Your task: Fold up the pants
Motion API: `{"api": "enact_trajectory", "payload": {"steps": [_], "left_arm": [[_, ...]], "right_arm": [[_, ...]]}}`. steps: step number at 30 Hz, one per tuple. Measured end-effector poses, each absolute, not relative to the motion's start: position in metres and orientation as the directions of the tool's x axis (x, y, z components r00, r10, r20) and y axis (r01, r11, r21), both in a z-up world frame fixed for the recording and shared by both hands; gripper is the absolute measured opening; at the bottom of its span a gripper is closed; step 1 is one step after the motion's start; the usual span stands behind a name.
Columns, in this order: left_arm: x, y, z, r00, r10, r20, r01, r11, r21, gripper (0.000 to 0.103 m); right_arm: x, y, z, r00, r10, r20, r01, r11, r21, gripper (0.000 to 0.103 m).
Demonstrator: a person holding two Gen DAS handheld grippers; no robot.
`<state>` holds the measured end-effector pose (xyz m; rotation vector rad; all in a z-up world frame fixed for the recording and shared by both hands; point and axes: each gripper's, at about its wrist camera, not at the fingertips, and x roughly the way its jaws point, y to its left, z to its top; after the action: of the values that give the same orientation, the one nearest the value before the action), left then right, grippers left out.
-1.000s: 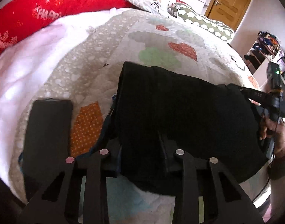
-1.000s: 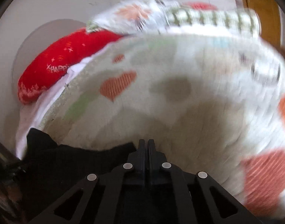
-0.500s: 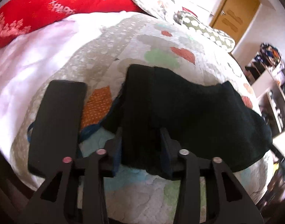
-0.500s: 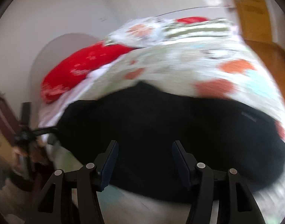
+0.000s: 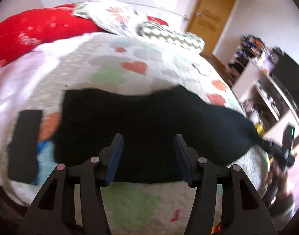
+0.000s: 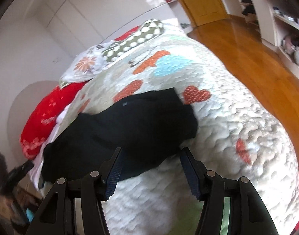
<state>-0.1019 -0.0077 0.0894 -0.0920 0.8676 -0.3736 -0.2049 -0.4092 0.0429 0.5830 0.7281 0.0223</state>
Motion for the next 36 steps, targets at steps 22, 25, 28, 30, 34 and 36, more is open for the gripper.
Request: {"api": "enact_trajectory", "payload": {"steps": [22, 25, 28, 30, 34, 36], "left_arm": [[-0.110, 0.068, 0.067, 0.597, -0.269, -0.756, 0.092, 0.959, -0.268, 0.054], [-0.116, 0.102, 0.070, 0.632, -0.280, -0.723, 0.010, 0.936, -0.353, 0.073], [-0.110, 0.127, 0.064, 0.627, -0.309, -0.715, -0.070, 0.892, -0.447, 0.074], [-0.106, 0.131, 0.060, 0.614, -0.345, -0.710, -0.082, 0.867, -0.491, 0.074], [-0.098, 0.118, 0.050, 0.582, -0.378, -0.720, -0.064, 0.862, -0.504, 0.074], [-0.097, 0.110, 0.042, 0.564, -0.375, -0.735, -0.065, 0.868, -0.493, 0.074]], "right_arm": [[-0.241, -0.418, 0.086, 0.774, 0.157, -0.613, 0.138, 0.903, 0.406, 0.044], [-0.234, -0.401, 0.080, 0.755, 0.203, -0.623, 0.096, 0.906, 0.413, 0.049], [-0.223, -0.392, 0.070, 0.740, 0.235, -0.630, 0.095, 0.891, 0.444, 0.049], [-0.219, -0.390, 0.064, 0.732, 0.255, -0.632, 0.098, 0.878, 0.468, 0.049], [-0.218, -0.389, 0.060, 0.720, 0.261, -0.643, 0.113, 0.870, 0.480, 0.049], [-0.220, -0.390, 0.061, 0.723, 0.252, -0.643, 0.119, 0.872, 0.475, 0.049]]}}
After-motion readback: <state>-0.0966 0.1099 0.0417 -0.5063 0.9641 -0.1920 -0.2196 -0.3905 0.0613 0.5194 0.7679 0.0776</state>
